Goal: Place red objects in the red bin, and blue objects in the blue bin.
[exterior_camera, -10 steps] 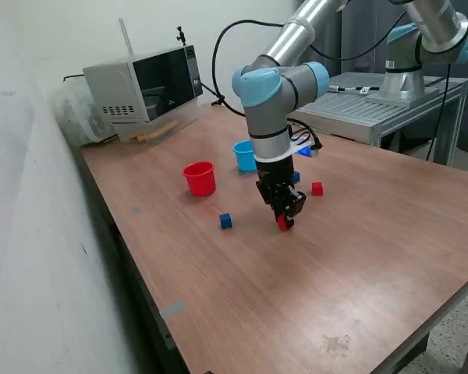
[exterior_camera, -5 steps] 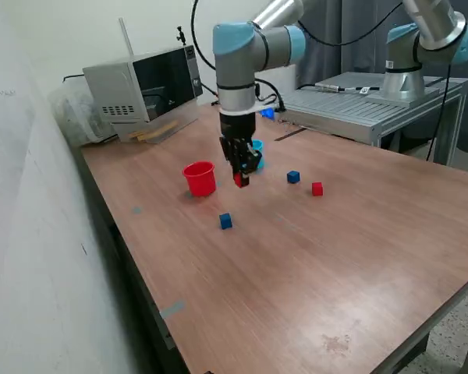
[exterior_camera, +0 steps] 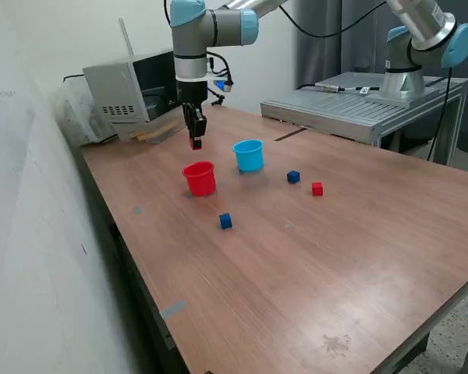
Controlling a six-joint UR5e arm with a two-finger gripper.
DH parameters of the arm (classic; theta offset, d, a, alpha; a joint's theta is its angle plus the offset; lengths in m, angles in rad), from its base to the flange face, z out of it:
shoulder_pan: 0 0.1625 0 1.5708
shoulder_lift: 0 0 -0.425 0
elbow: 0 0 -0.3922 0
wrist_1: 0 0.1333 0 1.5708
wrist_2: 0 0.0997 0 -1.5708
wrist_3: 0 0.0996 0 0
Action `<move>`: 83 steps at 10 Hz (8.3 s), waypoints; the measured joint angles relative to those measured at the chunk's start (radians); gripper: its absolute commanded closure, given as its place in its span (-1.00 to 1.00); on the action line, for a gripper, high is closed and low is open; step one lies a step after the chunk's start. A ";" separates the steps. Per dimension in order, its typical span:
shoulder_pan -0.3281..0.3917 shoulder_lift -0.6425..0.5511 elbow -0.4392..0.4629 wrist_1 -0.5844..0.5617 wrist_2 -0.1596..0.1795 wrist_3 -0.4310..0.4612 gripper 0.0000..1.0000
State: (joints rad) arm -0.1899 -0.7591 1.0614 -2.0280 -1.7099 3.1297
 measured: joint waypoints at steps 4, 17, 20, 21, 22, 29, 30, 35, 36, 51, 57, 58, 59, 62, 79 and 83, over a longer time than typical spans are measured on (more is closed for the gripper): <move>-0.035 0.047 -0.007 -0.001 0.000 -0.031 1.00; 0.048 -0.196 0.347 -0.038 0.061 -0.316 -1.00; 0.073 -0.277 0.473 -0.039 0.105 -0.645 -1.00; 0.094 -0.291 0.502 -0.039 0.114 -0.736 -1.00; 0.126 -0.302 0.532 -0.044 0.119 -0.814 -1.00; 0.292 -0.355 0.721 -0.257 0.173 -0.977 -1.00; 0.293 -0.357 0.736 -0.277 0.180 -0.979 -1.00; 0.250 -0.283 0.753 -0.340 0.215 -0.978 -1.00; 0.244 -0.264 0.753 -0.352 0.220 -0.978 -1.00; 0.218 -0.171 0.721 -0.458 0.272 -0.876 -1.00; 0.207 -0.165 0.726 -0.457 0.269 -0.886 -1.00; 0.207 -0.165 0.727 -0.457 0.268 -0.887 1.00; 0.206 -0.165 0.728 -0.457 0.268 -0.888 1.00; 0.204 -0.165 0.729 -0.457 0.266 -0.896 1.00; -0.005 -0.092 0.343 -0.397 0.128 -0.689 1.00; -0.024 -0.044 0.282 -0.395 0.105 -0.659 1.00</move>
State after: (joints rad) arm -0.2136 -0.8031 1.3432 -2.4225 -1.6052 2.4702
